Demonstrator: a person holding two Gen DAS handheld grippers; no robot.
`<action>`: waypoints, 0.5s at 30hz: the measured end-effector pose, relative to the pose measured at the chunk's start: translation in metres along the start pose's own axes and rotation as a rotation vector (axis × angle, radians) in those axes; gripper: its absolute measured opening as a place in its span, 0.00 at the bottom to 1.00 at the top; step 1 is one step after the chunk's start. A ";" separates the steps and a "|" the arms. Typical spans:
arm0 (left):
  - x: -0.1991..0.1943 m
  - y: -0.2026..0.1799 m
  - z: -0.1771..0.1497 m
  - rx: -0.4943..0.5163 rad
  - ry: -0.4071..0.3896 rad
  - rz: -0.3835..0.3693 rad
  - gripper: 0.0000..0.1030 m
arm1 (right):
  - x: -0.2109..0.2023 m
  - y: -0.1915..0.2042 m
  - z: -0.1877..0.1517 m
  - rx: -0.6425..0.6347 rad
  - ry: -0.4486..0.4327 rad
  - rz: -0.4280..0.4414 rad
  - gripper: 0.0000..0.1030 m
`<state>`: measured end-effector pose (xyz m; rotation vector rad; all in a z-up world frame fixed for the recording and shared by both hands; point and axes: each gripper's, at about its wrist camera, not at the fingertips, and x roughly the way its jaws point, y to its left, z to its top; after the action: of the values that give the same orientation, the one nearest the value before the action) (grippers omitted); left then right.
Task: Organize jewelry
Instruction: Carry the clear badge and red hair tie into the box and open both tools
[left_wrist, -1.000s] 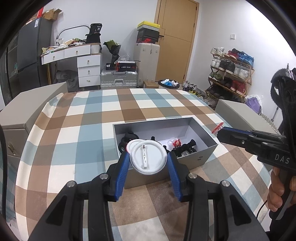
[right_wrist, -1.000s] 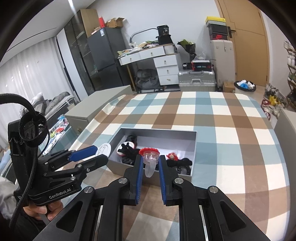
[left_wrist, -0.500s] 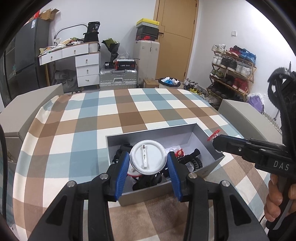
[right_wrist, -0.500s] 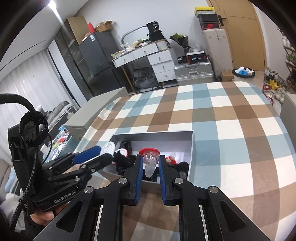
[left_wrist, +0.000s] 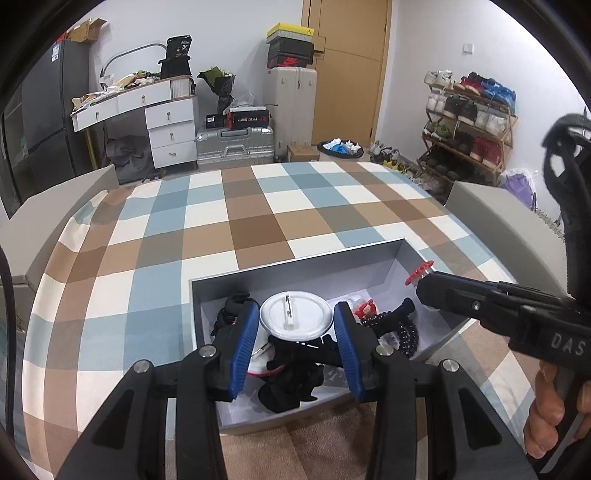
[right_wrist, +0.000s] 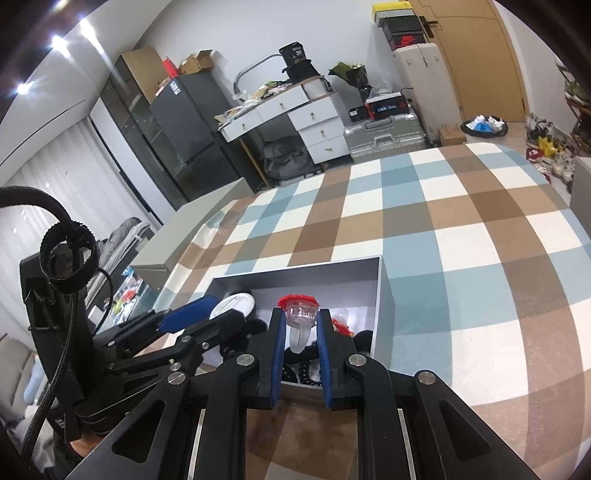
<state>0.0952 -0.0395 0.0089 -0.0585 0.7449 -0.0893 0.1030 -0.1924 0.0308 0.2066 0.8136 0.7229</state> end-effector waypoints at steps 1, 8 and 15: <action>0.001 -0.001 0.000 0.000 0.004 0.001 0.35 | 0.001 -0.001 0.000 0.002 0.001 0.001 0.15; 0.011 -0.006 -0.005 0.021 0.018 0.022 0.35 | 0.006 -0.006 -0.002 0.015 0.024 -0.001 0.16; 0.010 -0.008 -0.005 0.047 0.014 0.036 0.35 | 0.011 -0.007 -0.003 0.014 0.029 -0.007 0.16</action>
<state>0.0986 -0.0489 -0.0011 0.0004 0.7576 -0.0726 0.1093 -0.1909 0.0193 0.2064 0.8471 0.7152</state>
